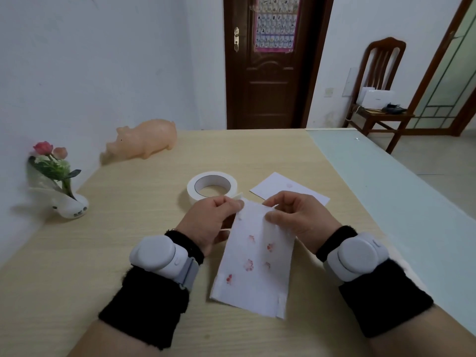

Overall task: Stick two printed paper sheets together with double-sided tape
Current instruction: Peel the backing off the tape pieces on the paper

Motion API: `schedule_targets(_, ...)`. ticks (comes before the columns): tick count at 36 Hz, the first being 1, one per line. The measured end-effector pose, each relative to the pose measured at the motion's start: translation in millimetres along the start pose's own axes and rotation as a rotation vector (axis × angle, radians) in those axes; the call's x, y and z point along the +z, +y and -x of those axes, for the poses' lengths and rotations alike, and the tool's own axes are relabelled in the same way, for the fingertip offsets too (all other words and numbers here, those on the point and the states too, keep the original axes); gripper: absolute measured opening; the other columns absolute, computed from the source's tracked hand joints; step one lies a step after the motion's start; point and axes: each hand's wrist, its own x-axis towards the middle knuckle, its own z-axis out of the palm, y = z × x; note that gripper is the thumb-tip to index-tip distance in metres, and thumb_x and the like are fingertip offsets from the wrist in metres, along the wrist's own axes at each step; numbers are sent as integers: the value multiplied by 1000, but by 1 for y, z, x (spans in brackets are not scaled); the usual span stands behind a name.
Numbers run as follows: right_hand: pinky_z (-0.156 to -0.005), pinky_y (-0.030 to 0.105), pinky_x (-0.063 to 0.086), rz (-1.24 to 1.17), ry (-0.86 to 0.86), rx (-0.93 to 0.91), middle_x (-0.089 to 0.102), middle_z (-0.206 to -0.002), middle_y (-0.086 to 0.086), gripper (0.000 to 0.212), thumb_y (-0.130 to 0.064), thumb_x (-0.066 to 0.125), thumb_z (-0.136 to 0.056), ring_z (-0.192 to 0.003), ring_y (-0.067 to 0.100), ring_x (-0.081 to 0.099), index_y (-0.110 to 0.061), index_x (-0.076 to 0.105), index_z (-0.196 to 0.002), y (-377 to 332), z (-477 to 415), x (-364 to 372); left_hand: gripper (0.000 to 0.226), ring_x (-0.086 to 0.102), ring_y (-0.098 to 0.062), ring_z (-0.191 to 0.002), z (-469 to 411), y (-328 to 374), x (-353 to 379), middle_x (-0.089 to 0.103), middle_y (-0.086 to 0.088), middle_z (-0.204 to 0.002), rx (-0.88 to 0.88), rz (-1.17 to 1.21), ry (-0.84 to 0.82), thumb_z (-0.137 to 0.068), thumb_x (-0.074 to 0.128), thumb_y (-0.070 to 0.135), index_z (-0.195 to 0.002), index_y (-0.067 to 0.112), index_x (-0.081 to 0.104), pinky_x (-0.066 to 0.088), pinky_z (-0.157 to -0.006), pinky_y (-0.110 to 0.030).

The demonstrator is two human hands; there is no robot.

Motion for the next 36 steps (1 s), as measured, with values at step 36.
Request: schedule_targets(36, -69, 31, 55, 220, 171, -106, 66, -56, -7, 13, -18, 70, -75, -57, 5, 59, -24, 71, -64, -14, 6, 37, 17, 63, -6, -58, 10, -2, -3, 66, 3, -61, 32, 53, 17, -84, 64, 10, -69, 17, 61, 45, -50, -17)
